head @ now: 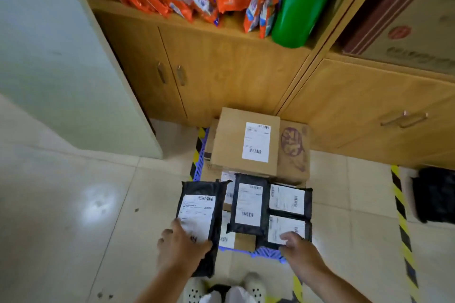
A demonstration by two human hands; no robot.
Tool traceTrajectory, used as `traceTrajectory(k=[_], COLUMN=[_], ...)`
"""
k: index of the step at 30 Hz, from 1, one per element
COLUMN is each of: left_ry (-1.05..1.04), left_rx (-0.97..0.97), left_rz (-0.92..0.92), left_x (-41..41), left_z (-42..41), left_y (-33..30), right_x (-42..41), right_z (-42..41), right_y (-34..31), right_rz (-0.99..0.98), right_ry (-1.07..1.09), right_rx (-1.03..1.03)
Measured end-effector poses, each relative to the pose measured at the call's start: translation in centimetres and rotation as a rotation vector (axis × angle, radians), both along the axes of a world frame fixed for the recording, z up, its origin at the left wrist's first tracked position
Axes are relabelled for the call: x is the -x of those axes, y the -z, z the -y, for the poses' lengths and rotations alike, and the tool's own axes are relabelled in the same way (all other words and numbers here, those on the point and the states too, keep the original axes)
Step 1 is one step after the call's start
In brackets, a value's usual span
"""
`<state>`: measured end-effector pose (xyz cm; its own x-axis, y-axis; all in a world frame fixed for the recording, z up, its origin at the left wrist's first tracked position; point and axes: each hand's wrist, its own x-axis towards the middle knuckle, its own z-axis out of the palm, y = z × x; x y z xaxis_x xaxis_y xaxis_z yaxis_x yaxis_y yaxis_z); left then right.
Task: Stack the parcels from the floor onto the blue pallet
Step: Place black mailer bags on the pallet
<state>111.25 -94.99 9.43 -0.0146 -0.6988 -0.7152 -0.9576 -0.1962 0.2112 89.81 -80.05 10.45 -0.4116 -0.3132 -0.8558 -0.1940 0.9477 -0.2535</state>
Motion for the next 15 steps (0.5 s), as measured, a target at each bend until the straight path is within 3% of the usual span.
traceTrajectory(k=[7,15], left_ry=[0.041,0.125], left_rx=[0.047,0.195], left_rz=[0.029,0.073], left_x=[4.4,7.2], left_z=[1.1,0.6], left_y=[13.7,24.6], right_x=[0.9,1.1], right_z=[2.2,3.7], right_y=[12.4,22.7], right_rz=[0.027,-0.19], right_ry=[-0.132,-0.343], right_rx=[0.083,0.123])
